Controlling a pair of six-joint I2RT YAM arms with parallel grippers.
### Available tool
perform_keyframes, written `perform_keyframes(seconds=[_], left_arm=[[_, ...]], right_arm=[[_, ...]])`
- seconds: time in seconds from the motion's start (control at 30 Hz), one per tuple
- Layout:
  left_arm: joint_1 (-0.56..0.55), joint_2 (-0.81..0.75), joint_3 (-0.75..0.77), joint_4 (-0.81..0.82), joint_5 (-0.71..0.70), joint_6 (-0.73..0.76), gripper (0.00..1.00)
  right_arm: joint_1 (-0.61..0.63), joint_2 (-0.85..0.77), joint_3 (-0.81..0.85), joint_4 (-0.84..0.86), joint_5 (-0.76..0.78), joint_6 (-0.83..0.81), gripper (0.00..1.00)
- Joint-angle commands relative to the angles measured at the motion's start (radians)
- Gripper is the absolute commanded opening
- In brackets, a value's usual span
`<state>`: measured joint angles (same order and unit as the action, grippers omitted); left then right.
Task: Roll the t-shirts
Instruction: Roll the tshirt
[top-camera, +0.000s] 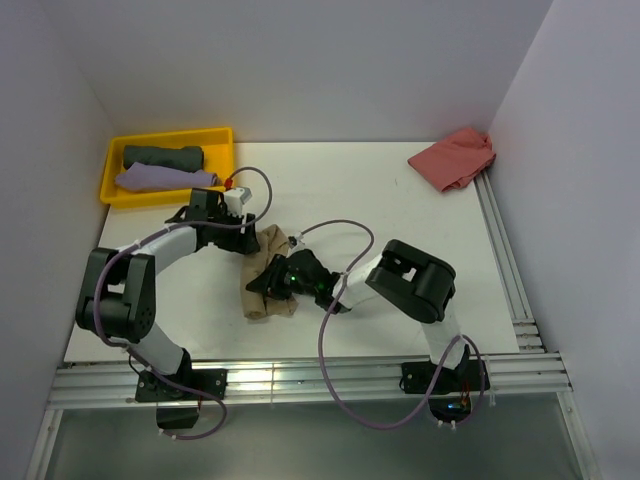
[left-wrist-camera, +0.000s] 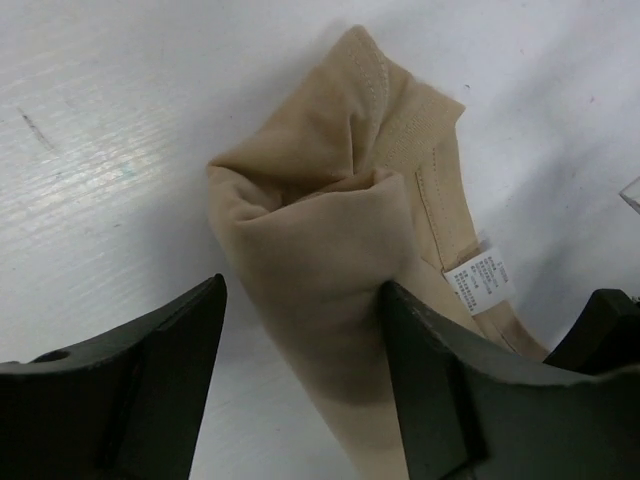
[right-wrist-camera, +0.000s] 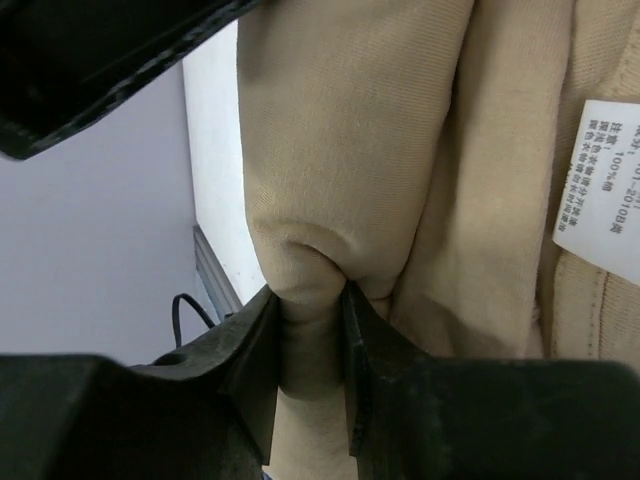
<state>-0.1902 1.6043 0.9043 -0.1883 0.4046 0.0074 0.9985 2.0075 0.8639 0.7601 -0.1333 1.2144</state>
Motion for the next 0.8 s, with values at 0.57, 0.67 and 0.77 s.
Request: perform_keyframes(seconds=[0.57, 0.67, 0.77], left_arm=[[-0.037, 0.072, 0.093, -0.080, -0.119, 0.016, 0.27], [-0.038, 0.075, 0.094, -0.082, -0.121, 0.016, 0.26], [-0.038, 0.072, 0.094, -0.080, -0.121, 0.016, 0.27]], right_arm=[[0.190, 0.013, 0.670, -1.363, 0.696, -0.050, 0.57], [0.219, 0.036, 0.771, -1.449, 0.765, -0.046, 0.57], [0.236, 0.045, 0.796, -1.440, 0.778, -0.076, 0.57]])
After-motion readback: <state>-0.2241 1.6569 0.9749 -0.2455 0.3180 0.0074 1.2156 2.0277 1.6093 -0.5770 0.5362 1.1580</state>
